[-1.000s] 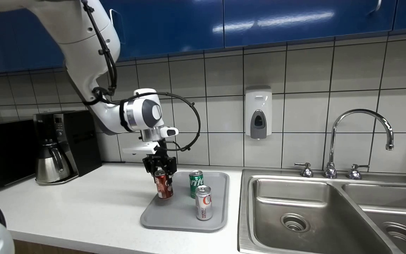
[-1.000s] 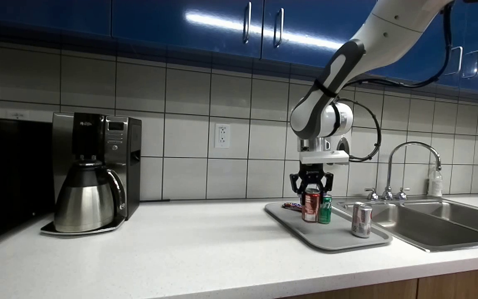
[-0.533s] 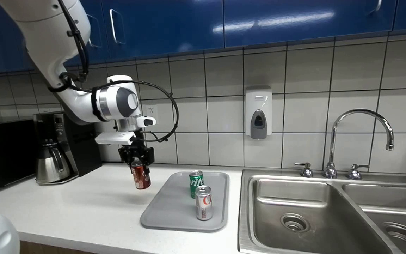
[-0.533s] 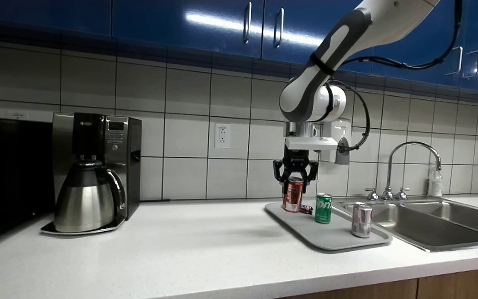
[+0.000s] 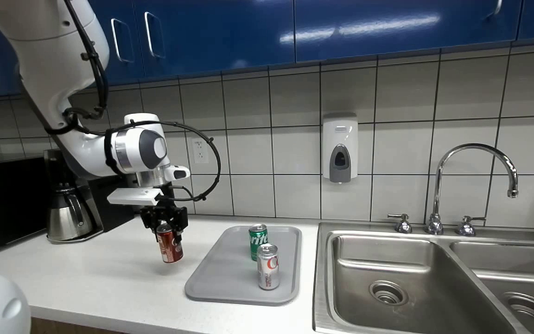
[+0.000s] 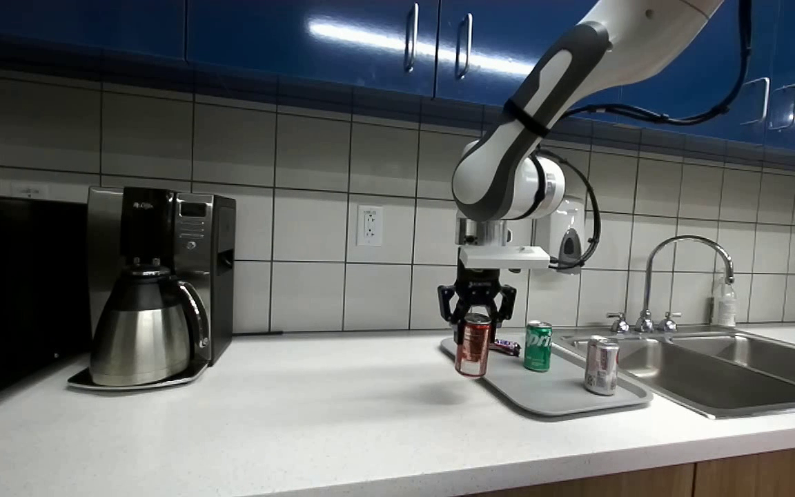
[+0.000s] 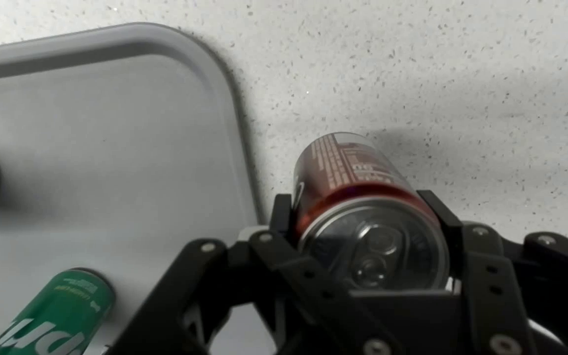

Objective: Remove the cans from the tray and put them on the counter

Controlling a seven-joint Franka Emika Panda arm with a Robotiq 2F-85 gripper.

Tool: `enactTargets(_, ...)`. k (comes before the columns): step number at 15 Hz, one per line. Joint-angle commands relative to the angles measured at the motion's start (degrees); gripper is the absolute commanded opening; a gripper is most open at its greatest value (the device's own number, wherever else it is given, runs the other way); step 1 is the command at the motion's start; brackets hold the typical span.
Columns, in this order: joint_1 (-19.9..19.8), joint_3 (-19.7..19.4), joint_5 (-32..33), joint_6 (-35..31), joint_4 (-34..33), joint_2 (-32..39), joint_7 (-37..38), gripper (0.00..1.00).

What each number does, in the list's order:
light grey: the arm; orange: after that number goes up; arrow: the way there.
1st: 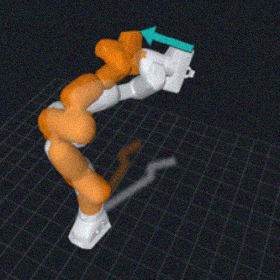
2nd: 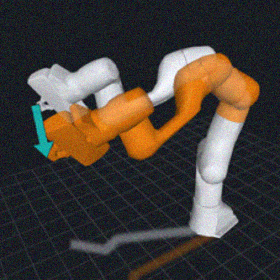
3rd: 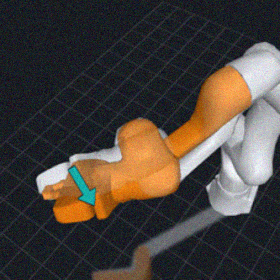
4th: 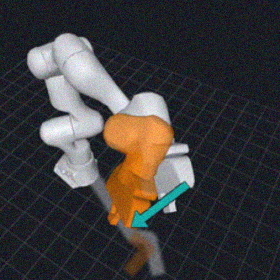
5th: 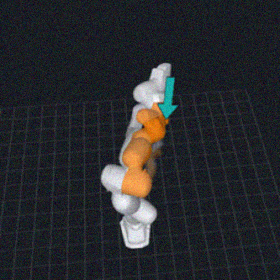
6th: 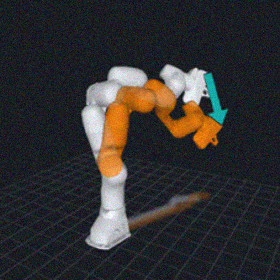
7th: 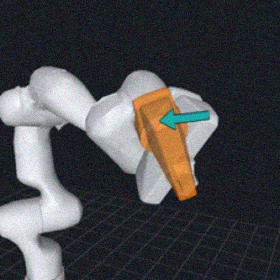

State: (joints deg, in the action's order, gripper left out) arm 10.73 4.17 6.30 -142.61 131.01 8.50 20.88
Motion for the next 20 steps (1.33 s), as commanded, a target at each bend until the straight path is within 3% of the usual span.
enactTargets(1,0.61,0.25,1.48,-1.74,-0.01,1.66,2.92,0.38)
enactTargets(11,2.19,-0.42,1.00,-1.82,-0.55,5.57,4.12,0.38)
enactTargets(12,2.07,-0.24,0.48,-1.27,-0.54,5.64,3.57,0.88)
enactTargets(15,2.14,-0.29,0.34,-0.88,-0.33,5.72,3.85,0.99)
enactTargets(20,1.92,0.01,-0.19,-0.66,0.90,1.67,3.32,1.00)
